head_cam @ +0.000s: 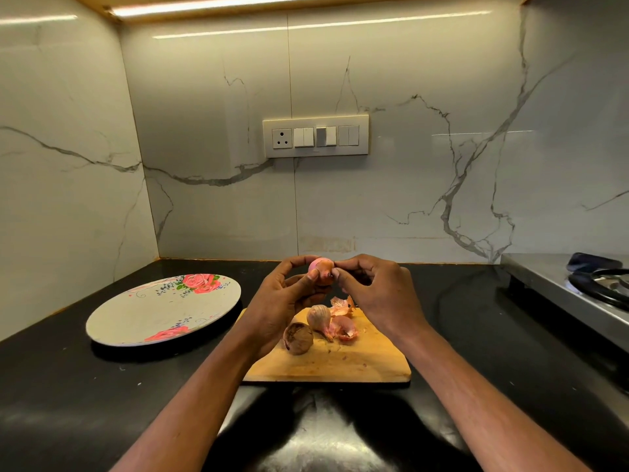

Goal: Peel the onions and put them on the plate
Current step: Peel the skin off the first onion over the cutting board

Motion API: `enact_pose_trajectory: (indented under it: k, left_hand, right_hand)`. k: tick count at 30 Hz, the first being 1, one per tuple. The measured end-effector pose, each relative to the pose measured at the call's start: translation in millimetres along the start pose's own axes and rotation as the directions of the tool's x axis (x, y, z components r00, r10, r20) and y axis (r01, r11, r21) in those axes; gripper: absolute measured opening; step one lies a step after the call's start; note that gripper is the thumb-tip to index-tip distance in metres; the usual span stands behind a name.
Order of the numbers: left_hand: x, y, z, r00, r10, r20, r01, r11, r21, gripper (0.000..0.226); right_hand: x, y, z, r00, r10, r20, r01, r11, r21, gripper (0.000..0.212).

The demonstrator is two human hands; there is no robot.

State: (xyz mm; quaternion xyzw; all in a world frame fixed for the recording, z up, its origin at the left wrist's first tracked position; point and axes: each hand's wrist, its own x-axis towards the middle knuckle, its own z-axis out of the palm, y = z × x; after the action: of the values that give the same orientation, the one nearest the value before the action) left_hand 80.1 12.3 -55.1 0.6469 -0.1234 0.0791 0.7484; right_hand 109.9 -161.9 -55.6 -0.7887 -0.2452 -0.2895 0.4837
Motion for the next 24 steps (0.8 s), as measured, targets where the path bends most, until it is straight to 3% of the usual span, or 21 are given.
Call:
enact_pose_trajectory:
  k: [7, 24]
  left_hand:
    - [-1.1, -1.2, 2.0, 1.0, -0.012, 0.008, 0.012, 1.0, 0.018, 0.049]
    - [-2.3, -1.2, 3.3, 1.0, -0.024, 0.017, 0.024, 1.0, -0.009, 0.049]
  right_hand:
    - [-0.9, 0.2, 1.2, 0.999, -0.019, -0.034, 0.017, 0.998, -0.058, 0.019]
    - [-1.6, -0.9, 4.9, 0.996, 0.02, -0.089, -0.02, 1.0, 0.0, 0.008]
